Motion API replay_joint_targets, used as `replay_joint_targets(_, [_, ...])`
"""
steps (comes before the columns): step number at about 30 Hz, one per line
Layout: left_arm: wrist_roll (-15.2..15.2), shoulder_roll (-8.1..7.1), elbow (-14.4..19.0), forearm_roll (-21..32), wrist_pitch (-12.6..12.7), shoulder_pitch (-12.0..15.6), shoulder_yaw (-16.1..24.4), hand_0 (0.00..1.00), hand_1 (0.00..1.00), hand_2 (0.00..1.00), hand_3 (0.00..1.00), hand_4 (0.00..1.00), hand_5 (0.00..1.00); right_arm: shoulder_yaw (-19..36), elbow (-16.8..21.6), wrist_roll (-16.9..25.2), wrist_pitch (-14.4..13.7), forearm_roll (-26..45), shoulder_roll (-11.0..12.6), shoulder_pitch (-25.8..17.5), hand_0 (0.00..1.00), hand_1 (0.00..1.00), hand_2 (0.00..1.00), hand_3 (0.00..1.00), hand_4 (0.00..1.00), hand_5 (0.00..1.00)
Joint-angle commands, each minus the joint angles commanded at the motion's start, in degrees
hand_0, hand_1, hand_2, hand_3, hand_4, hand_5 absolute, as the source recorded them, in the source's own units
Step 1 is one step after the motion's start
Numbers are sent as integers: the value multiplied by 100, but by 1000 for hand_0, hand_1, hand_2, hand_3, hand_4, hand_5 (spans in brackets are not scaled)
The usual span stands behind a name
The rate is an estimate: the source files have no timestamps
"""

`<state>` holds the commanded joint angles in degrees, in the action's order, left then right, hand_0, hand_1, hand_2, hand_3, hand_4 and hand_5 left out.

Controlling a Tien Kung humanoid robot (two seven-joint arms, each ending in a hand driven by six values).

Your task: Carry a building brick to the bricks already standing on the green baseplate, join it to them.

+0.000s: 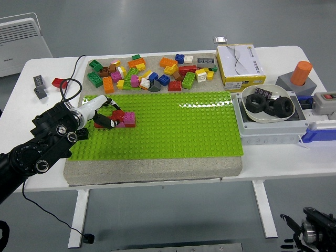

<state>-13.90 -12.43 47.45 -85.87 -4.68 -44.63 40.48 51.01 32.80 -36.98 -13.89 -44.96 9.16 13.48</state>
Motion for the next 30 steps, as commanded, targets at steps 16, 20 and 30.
replay_joint_targets(16, [110, -11, -45, -17, 182, -12, -40, 986, 949, 908, 582, 505, 2, 1, -6, 0, 9, -9, 0, 5, 581, 582, 680, 801, 938, 998])
replay_joint_targets(20, [124, -14, -47, -35, 188, -20, -50, 984, 951, 908, 583, 514, 2, -4, -7, 0, 7, -3, 0, 7, 582, 583, 680, 801, 939, 998])
replay_joint_targets(30, [126, -19, -37, -58, 139, -34, -97, 983, 951, 908, 585, 523, 2, -14, -9, 0, 5, 10, 4, 18, 581, 581, 680, 801, 940, 998])
